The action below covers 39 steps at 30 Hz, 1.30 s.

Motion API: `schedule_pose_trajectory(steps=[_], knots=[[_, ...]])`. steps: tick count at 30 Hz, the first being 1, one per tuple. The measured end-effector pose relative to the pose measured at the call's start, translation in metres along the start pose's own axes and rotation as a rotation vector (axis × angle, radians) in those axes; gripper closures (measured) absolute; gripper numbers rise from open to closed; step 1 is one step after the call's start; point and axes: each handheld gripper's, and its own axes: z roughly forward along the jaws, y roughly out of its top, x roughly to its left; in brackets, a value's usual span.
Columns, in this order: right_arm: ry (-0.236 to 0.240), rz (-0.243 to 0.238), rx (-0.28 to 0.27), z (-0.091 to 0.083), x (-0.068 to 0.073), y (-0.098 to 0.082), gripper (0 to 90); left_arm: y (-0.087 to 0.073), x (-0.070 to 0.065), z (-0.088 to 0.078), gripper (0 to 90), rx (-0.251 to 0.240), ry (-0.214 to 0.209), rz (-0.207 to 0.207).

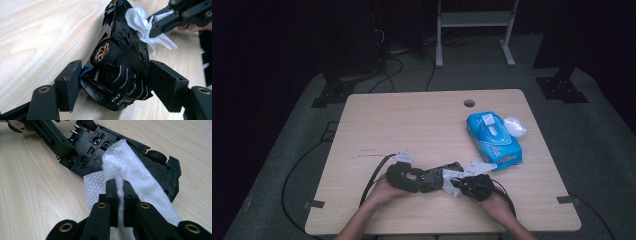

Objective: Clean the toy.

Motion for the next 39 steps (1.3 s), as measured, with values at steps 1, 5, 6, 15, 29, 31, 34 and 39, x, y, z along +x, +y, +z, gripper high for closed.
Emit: schedule_pose_trajectory(steps=[1, 5, 6, 15, 29, 31, 34, 39], knots=[[0.005, 0.006, 0.002, 0.000, 0.000, 0.000, 85.8, 0.000, -0.003, 0.000, 28.7, -0.004, 0.016, 0.020], [0.014, 0.016, 0.007, -0.001, 0.000, -0.002, 85.7, -0.001, -0.018, -0.002, 28.9, -0.013, 0.085, 0.140], [0.012, 0.018, 0.007, -0.001, 0.000, -0.003, 85.7, -0.002, -0.019, -0.002, 28.9, -0.018, 0.097, 0.154], [0.003, 0.030, 0.015, 0.000, -0.003, -0.003, 85.8, -0.002, -0.027, -0.001, 29.1, -0.025, 0.143, 0.248], [0.008, 0.044, 0.076, 0.007, -0.002, -0.009, 85.6, -0.001, -0.029, -0.002, 41.2, -0.089, 0.110, 0.248], [0.009, 0.041, 0.079, 0.008, -0.002, -0.009, 85.6, 0.000, -0.031, -0.003, 48.8, -0.115, 0.097, 0.263], [0.011, 0.039, 0.076, 0.007, -0.003, -0.009, 85.5, 0.002, -0.036, 0.000, 49.8, -0.100, 0.120, 0.296], [0.024, 0.044, 0.037, -0.002, -0.002, -0.006, 85.6, 0.002, -0.038, 0.000, 49.9, -0.099, 0.135, 0.324]])
